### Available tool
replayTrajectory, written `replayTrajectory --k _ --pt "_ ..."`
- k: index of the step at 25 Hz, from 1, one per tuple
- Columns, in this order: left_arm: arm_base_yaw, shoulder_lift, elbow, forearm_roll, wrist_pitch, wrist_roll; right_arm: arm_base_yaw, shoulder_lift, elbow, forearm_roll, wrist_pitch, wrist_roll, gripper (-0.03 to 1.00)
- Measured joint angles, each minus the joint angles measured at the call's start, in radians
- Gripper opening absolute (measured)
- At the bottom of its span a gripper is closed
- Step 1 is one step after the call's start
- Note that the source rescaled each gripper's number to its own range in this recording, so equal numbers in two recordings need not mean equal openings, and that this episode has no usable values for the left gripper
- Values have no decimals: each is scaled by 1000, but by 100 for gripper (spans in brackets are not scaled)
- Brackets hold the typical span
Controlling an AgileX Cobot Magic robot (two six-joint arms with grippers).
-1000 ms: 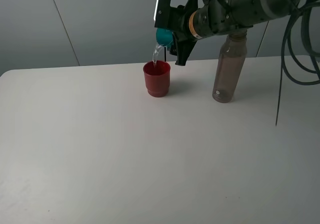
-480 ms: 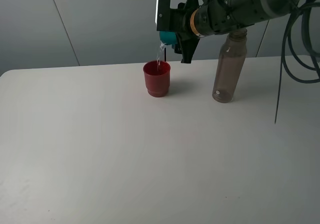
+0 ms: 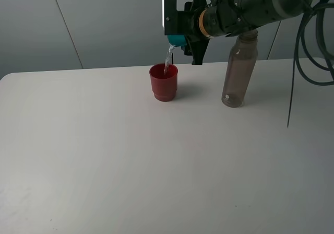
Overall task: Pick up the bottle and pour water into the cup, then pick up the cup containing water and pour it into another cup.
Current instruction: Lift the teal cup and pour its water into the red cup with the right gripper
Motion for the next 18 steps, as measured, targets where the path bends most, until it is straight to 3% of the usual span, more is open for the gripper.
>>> replayTrajectory --k 18 --pt "0 0 0 0 0 0 0 0 -2 -86 23 4 19"
